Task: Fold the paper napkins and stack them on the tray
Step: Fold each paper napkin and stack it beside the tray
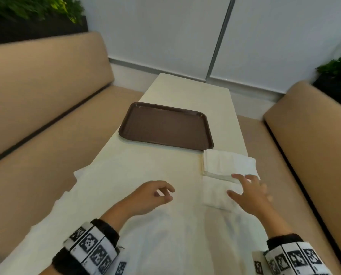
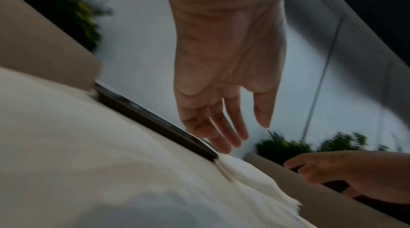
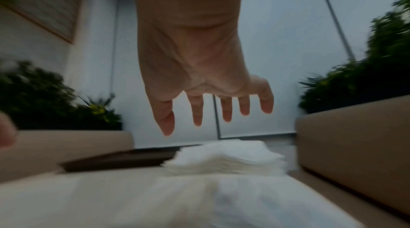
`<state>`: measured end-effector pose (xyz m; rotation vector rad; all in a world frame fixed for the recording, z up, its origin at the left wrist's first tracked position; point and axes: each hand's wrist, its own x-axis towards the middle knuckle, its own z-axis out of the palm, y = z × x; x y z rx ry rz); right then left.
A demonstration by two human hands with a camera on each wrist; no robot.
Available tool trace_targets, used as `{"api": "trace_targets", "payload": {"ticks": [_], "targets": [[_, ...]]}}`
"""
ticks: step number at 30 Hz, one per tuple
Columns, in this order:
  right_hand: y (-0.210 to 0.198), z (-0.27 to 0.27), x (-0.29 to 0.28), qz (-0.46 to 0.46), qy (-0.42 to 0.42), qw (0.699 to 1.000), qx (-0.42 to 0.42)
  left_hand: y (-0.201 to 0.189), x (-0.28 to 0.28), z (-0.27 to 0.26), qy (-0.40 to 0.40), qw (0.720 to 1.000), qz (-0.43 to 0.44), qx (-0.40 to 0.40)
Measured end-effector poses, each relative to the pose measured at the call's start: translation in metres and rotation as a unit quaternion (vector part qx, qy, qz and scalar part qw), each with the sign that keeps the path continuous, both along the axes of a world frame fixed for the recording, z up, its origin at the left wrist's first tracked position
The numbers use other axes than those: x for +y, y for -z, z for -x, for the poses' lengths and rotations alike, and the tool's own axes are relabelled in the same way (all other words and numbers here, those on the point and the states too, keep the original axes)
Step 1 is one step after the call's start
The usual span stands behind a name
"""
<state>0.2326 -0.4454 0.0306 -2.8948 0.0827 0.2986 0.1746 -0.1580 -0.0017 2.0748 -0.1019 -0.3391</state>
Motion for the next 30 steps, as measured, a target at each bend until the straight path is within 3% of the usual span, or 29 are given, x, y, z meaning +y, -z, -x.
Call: {"api": "trace_targets", "payload": {"ticks": [3,6,10,17,21,25,27,30], "targets": [[-0.007,0.012,0.056,-0.060,-0.139,0.988,0.027,0.002,0.068,0.057,-0.097,0.995,0.015,0.001],[0.003,0.027,0.111,-0.088,-0.264,0.956,0.095,0.006,0.116,0.111,-0.184,0.982,0.031,0.011],[0.029,0.037,0.174,-0.085,-0.353,0.924,0.118,0.016,0.153,0.161,-0.256,0.965,0.058,0.025],[0.065,0.027,0.239,-0.055,-0.366,0.923,0.104,0.032,0.179,0.190,-0.324,0.942,0.085,0.002],[0.078,0.015,0.245,-0.037,-0.343,0.936,0.063,0.032,0.182,0.196,-0.329,0.938,0.108,-0.004],[0.079,0.013,0.243,-0.082,-0.330,0.940,0.003,0.032,0.182,0.200,-0.331,0.935,0.123,-0.001],[0.069,0.015,0.242,-0.078,-0.350,0.932,0.048,0.032,0.183,0.200,-0.337,0.934,0.120,0.001],[0.050,0.028,0.238,0.004,-0.401,0.904,0.149,0.030,0.185,0.201,-0.348,0.929,0.126,0.005]]}}
